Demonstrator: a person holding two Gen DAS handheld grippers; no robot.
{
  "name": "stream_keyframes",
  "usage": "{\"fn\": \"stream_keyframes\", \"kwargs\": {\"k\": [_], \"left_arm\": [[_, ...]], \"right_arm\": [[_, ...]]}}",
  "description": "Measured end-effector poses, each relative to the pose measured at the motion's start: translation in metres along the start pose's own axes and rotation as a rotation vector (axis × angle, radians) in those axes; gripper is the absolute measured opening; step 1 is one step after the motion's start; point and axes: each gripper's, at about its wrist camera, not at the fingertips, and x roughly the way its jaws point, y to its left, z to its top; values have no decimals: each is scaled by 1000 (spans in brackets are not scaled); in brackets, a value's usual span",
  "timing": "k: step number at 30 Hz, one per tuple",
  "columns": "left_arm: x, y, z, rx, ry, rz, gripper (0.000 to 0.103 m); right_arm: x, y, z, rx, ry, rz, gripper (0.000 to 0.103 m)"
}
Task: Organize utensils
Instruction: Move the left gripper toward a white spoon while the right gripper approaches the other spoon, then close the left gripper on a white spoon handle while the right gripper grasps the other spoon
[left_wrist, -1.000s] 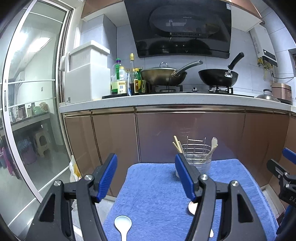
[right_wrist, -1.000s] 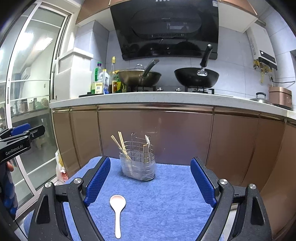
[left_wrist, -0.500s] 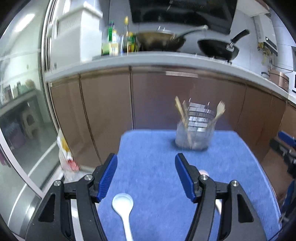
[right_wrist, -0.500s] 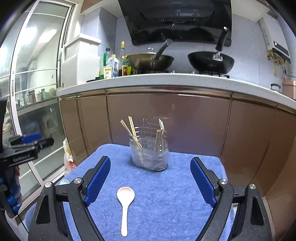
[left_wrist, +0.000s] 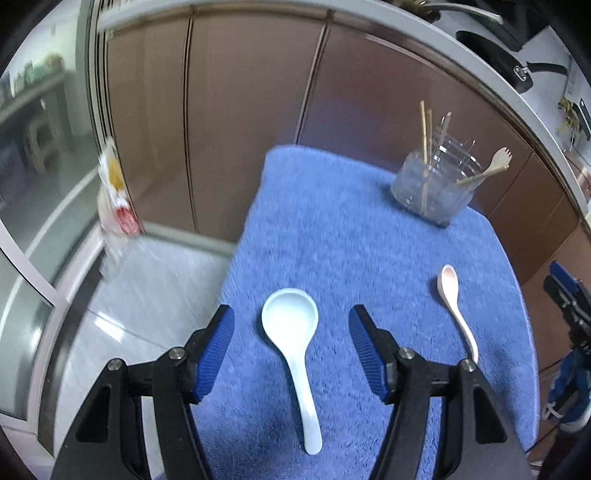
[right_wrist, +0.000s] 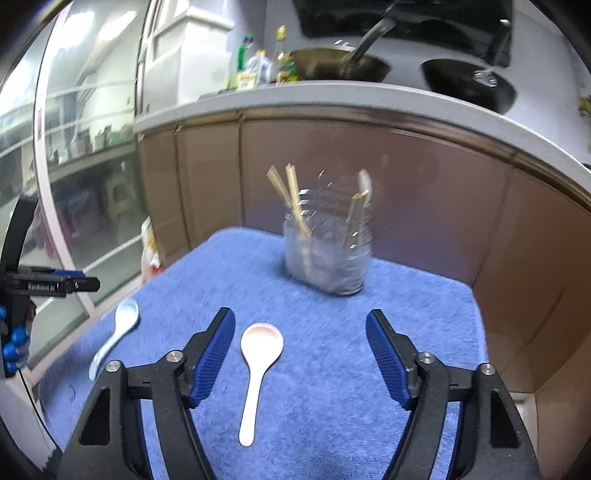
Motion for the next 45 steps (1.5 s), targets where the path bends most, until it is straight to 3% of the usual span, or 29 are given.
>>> {"fn": "stream_keyframes", "kwargs": {"k": [5, 11, 17, 21, 28, 30, 34, 42, 45], "left_arm": [[23, 13, -4, -11, 78, -64, 53], [50, 25, -3, -39, 141, -89, 45], [68, 34, 1, -68, 175, -125, 38], [75, 31, 3, -53, 193, -141, 34], [86, 31, 5, -48, 226, -167, 27], [87, 31, 5, -42, 233, -162, 26], [89, 26, 7, -21, 244, -142, 25], [93, 19, 10, 20, 281, -110, 25], [94, 16, 10, 36, 293, -90, 17]], "right_arm": [[23, 2, -6, -2, 82, 77, 60], [56, -8, -14, 72, 192, 195, 51], [92, -7, -19, 44, 293, 188, 50], [108, -8, -16, 53, 313, 200, 42], [140, -16, -6, 76, 371, 269, 42], [151, -17, -6, 75, 402, 294, 42], [170, -19, -5, 78, 460, 336, 29], [201, -11, 0, 15, 568, 395, 23], [206, -4, 3, -16, 596, 411, 13]]}}
